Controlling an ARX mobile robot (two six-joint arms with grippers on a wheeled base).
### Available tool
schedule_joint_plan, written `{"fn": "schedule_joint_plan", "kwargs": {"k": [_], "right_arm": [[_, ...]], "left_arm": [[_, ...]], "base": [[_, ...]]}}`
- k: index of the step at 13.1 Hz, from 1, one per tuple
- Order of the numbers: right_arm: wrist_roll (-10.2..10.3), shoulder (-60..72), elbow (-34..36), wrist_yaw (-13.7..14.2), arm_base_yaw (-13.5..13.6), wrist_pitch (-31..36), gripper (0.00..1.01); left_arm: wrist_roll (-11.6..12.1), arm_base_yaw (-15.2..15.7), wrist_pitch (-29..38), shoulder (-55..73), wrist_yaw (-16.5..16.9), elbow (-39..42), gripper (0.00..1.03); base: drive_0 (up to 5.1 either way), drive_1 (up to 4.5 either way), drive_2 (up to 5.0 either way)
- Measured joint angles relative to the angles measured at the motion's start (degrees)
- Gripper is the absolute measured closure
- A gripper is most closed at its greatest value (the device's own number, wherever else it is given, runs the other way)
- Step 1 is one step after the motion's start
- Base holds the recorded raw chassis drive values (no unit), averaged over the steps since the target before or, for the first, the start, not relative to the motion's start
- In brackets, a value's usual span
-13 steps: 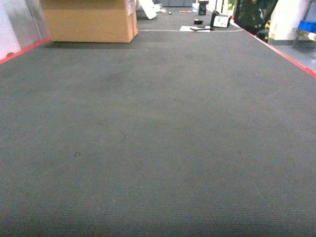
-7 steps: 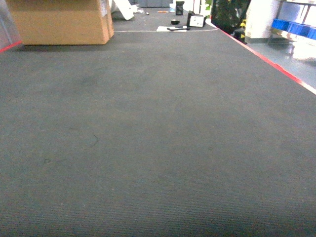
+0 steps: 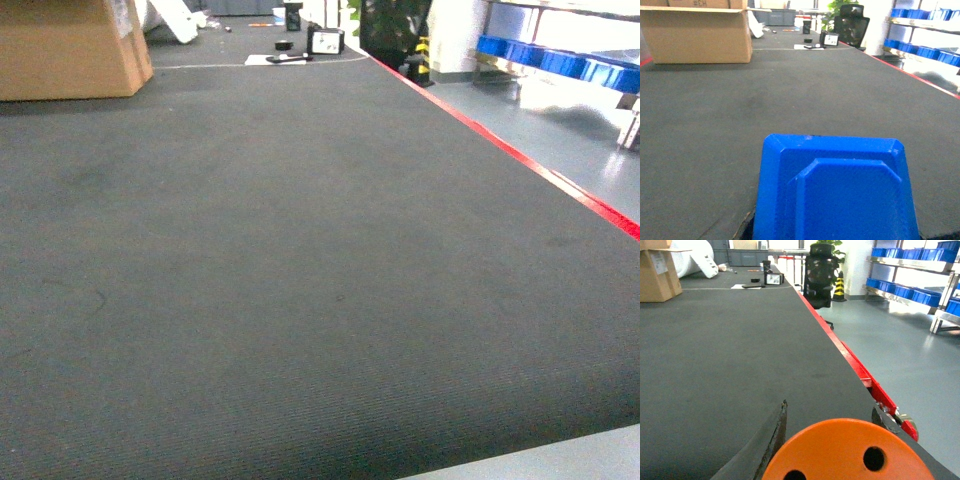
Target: Sort blue parts and orange caps into right shelf containers
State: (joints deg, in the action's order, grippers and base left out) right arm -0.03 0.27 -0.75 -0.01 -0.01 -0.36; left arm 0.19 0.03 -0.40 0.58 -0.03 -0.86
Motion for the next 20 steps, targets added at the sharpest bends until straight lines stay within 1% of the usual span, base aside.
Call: {"fn": "schedule_joint_plan", "kwargs": {"k": [20], "right_arm": [[0.0, 0.0, 0.0, 0.0, 0.0, 0.0, 0.57]], "left_arm": [[0.0, -0.04, -0.02, 0.0, 0.02, 0.0, 0.59]], "base": [[-1.6, -1.61, -1.6]]}}
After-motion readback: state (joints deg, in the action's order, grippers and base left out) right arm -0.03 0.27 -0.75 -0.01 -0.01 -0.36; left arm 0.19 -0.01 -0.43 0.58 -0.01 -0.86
